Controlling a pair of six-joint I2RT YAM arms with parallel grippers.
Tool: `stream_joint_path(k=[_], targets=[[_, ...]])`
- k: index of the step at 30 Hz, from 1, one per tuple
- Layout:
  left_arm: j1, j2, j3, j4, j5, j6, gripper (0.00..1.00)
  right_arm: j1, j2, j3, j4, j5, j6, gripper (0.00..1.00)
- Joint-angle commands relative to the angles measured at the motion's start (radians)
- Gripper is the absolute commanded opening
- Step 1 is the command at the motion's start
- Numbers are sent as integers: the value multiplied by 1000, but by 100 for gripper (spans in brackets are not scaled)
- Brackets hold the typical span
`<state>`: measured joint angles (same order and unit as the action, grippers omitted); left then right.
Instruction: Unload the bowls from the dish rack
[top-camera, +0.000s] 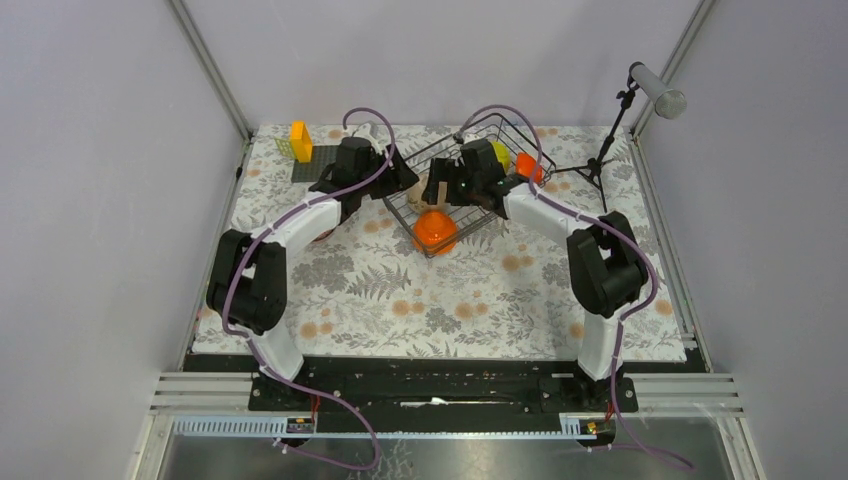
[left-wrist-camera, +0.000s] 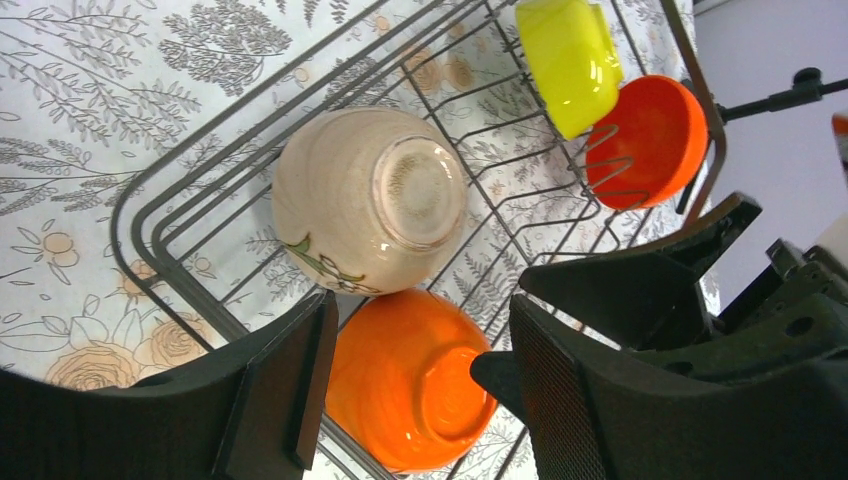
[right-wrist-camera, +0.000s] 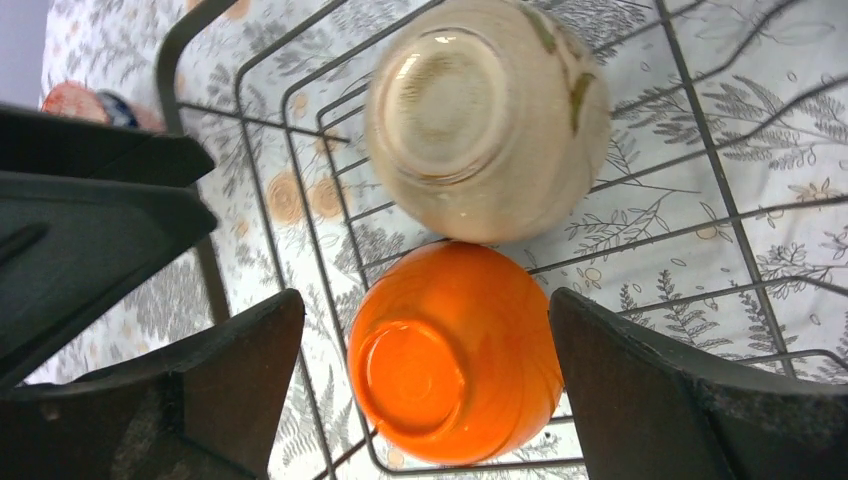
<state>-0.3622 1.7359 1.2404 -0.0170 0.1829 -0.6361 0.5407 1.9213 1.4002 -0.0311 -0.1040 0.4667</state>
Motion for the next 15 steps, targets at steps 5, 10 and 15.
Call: stream_joint_path(k=[5,10,15], targets=[[-24,-171,-70,71,15,-39,70,-5,17,172,-329,-139,-281,100],[-41,-306,-166,73,-37,-72,74,-6,66,282,-514,-217,-382,100],[-41,-435,-278,56,-116,-126,76,-7,87,300,-561,-193,-409,99]])
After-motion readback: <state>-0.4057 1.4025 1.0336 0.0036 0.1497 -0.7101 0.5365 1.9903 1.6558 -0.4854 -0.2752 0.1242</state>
